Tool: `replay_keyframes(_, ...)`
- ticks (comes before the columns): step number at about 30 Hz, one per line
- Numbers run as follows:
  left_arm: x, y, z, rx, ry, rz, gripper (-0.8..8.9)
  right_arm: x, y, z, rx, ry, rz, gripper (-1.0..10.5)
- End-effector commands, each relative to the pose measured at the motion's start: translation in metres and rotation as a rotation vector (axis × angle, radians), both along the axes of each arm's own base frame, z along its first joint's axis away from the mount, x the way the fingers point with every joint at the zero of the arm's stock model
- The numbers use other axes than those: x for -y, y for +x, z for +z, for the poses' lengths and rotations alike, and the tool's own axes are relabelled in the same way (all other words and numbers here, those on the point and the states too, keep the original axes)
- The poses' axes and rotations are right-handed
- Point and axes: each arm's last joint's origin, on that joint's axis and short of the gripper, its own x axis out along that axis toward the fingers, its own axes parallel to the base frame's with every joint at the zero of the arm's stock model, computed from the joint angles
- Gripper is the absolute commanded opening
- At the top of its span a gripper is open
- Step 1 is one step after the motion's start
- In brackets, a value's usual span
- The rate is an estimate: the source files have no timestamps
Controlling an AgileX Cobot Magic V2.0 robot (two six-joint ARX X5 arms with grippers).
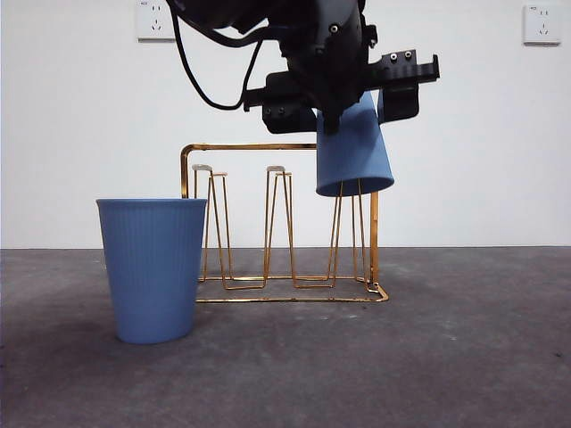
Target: Pick up cup 1,put cup 1 in the cup rack,pick up cup 2,put cup 2 in the cup rack
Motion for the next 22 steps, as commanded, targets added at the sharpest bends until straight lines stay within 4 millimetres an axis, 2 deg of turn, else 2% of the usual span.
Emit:
replay_keyframes(1, 0.002, 0.003, -0.007, -0.011, -0.011, 0.006, -0.08, 0.0, 0.0, -0.001, 0.004, -0.002, 0.003, 2.2)
replay_keyframes(14, 0.01, 0.006, -0.037, -0.07, 0.012, -0.01, -0.08, 0.0, 0.0, -0.001, 0.003, -0.004, 0.003, 2.2)
replay_keyframes(22, 0.012, 0.006, -0.047, -0.094, 0.041, -0.016, -0.08, 0.0, 0.0, -0.001, 0.002, -0.006, 0.003, 2.2)
